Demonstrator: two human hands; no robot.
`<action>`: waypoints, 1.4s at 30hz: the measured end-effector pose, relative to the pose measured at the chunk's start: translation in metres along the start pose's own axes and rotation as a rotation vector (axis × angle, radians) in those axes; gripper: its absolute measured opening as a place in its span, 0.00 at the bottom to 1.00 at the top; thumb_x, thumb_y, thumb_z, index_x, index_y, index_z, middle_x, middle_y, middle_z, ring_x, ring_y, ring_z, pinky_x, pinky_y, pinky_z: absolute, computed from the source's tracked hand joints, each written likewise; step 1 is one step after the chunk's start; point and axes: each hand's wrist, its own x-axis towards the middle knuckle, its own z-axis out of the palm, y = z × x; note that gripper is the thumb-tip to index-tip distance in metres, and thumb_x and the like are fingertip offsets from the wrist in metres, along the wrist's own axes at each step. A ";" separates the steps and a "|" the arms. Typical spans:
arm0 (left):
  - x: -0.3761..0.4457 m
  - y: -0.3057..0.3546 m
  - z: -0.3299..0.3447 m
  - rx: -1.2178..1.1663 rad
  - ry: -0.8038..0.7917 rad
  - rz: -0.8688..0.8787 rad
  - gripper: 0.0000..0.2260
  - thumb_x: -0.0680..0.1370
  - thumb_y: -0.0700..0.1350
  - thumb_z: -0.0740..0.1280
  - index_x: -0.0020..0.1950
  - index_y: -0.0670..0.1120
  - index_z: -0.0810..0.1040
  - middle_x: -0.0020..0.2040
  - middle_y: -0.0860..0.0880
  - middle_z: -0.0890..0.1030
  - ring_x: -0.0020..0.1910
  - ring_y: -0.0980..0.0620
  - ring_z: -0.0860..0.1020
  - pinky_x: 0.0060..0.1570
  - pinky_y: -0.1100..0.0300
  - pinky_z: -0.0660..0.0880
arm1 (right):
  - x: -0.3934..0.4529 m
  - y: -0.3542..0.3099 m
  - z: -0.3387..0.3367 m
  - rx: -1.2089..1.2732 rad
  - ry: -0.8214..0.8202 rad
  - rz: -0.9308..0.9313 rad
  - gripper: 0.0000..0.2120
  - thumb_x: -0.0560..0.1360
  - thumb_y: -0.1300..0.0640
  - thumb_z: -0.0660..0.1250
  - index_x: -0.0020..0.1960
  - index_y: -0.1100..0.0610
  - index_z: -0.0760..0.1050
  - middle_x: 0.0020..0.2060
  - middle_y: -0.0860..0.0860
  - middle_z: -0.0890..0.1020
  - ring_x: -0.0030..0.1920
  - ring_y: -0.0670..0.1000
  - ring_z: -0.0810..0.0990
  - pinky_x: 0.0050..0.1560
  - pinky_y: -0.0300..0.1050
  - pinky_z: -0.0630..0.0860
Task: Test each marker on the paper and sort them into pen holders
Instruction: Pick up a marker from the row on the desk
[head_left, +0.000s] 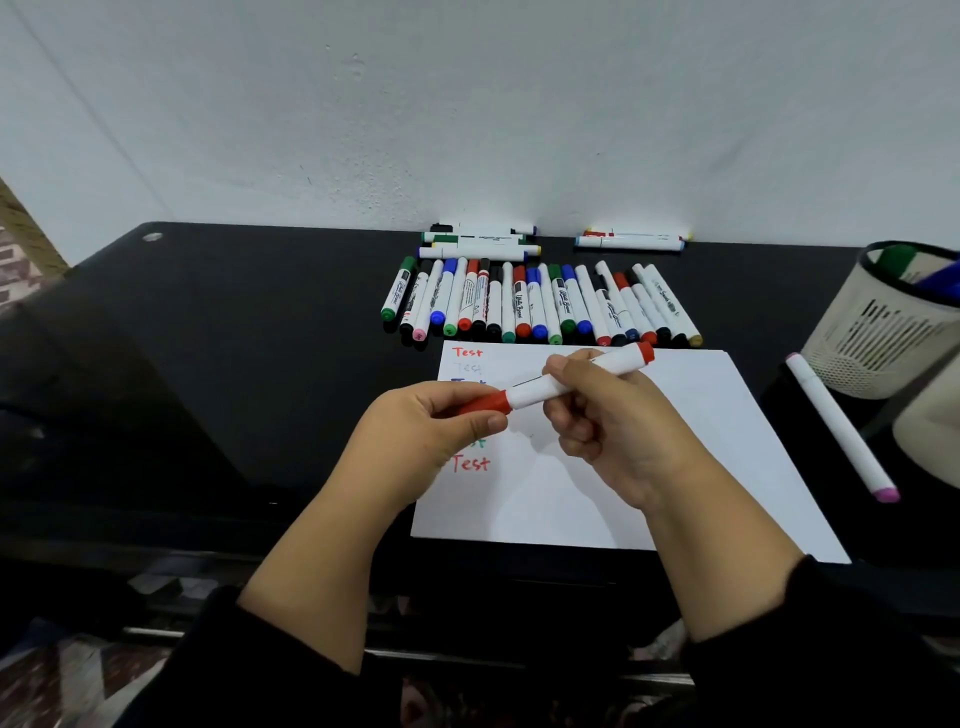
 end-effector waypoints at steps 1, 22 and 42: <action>0.001 0.001 0.001 0.003 0.001 -0.004 0.08 0.70 0.46 0.73 0.45 0.58 0.79 0.43 0.58 0.80 0.42 0.60 0.76 0.30 0.77 0.69 | 0.001 0.000 -0.002 -0.007 0.007 0.001 0.11 0.77 0.58 0.64 0.36 0.57 0.70 0.23 0.52 0.71 0.24 0.47 0.62 0.27 0.39 0.58; 0.006 -0.001 0.027 0.157 0.134 0.009 0.10 0.75 0.48 0.68 0.57 0.55 0.80 0.40 0.59 0.75 0.37 0.59 0.73 0.37 0.69 0.71 | 0.007 0.004 -0.008 0.085 0.085 0.130 0.10 0.78 0.56 0.64 0.39 0.57 0.72 0.23 0.51 0.68 0.24 0.46 0.62 0.25 0.37 0.59; 0.001 0.005 0.012 0.291 0.152 0.116 0.11 0.74 0.51 0.70 0.56 0.56 0.79 0.48 0.60 0.75 0.41 0.64 0.73 0.33 0.74 0.67 | 0.006 0.004 -0.030 -1.347 0.047 -0.787 0.15 0.72 0.61 0.72 0.58 0.55 0.81 0.47 0.52 0.80 0.46 0.50 0.66 0.42 0.37 0.62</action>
